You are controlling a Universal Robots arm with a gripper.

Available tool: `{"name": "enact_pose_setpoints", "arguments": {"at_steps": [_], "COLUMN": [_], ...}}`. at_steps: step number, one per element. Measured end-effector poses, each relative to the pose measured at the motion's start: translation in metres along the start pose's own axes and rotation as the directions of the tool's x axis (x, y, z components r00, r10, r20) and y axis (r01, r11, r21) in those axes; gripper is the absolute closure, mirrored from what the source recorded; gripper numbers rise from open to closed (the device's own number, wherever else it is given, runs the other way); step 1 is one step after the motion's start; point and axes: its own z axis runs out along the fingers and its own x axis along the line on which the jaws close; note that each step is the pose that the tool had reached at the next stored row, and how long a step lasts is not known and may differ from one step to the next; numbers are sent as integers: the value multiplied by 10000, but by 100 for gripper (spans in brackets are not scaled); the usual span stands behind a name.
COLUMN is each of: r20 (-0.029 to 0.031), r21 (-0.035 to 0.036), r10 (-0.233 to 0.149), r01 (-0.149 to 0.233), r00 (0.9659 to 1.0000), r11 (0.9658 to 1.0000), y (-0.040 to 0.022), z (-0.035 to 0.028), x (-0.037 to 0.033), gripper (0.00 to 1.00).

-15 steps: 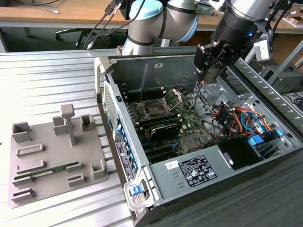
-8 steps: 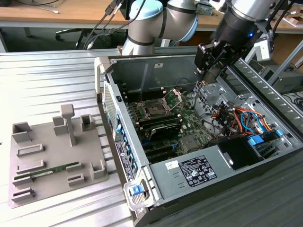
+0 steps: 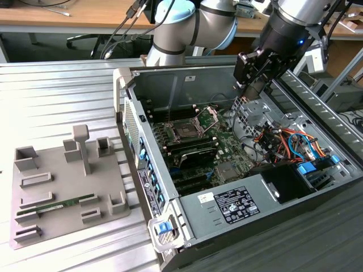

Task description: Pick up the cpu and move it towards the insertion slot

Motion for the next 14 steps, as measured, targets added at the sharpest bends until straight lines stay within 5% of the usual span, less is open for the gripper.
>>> {"name": "enact_pose_setpoints", "arguments": {"at_steps": [14], "r20": [0], "r21": [1], "r10": [0], "r01": [0], "r00": [10000], "r11": [10000], "y": [1], "z": [9], "x": [-33], "gripper": [45]}}
